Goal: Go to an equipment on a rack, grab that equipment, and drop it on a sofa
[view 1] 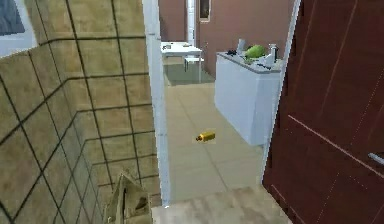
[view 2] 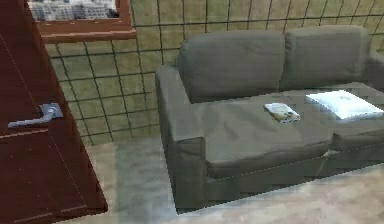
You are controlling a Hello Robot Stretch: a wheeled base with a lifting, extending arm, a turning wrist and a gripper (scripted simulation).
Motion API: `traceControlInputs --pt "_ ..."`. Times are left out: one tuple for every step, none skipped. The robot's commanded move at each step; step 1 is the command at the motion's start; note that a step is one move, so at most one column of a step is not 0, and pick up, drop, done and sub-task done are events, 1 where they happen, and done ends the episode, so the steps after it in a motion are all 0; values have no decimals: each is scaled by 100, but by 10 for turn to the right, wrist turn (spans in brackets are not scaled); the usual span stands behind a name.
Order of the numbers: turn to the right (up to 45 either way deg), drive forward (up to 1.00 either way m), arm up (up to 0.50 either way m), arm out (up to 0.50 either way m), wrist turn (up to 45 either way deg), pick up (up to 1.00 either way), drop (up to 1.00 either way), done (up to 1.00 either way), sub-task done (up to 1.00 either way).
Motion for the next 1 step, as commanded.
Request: traceControlInputs --pt "450 0 0 0 0 0 0 0 0"
